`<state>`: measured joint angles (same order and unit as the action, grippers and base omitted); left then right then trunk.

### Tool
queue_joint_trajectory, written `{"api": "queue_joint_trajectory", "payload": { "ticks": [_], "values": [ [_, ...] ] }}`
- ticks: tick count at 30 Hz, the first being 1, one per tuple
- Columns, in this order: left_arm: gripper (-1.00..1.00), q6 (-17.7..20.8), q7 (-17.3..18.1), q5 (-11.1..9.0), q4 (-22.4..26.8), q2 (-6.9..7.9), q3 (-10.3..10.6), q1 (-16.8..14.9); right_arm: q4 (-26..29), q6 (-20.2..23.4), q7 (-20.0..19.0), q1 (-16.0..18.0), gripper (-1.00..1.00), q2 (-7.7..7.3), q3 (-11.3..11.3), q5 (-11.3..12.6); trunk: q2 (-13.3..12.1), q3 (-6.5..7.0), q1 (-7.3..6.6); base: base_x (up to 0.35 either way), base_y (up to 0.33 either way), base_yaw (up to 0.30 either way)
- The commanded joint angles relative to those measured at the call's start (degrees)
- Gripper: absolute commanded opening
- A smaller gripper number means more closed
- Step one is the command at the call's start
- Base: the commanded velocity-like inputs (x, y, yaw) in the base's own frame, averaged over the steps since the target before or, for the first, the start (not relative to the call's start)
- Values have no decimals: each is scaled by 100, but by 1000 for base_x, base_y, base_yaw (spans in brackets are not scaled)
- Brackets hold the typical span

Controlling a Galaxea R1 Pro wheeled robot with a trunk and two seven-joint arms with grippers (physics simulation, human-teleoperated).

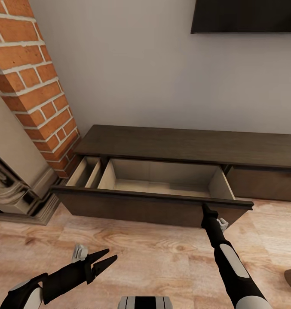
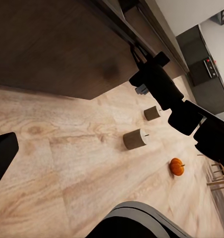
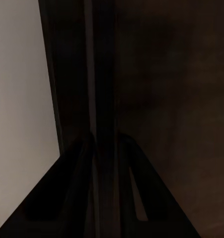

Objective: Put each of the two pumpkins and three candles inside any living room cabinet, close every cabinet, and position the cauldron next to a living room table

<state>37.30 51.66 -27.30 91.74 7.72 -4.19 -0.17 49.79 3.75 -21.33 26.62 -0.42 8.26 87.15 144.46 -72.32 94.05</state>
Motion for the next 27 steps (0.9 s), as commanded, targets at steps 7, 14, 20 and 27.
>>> {"api": "queue_joint_trajectory", "payload": {
  "ticks": [7,14,20,27],
  "values": [
    [100,40,2,-30,2,1,-3,-1,-76,38,53,1,100,-2,290,92,1,-4,0,-4,0,0],
    [100,40,2,-30,2,1,-5,0,-75,36,156,1,100,-2,290,92,1,-4,0,-9,0,0],
    [100,40,2,-30,2,1,-5,0,-75,35,163,1,100,-2,290,92,1,-4,0,-202,0,0],
    [100,40,2,-30,2,1,-11,-3,-75,30,164,1,100,-2,290,92,1,-4,0,-279,0,0]
  ]
}}
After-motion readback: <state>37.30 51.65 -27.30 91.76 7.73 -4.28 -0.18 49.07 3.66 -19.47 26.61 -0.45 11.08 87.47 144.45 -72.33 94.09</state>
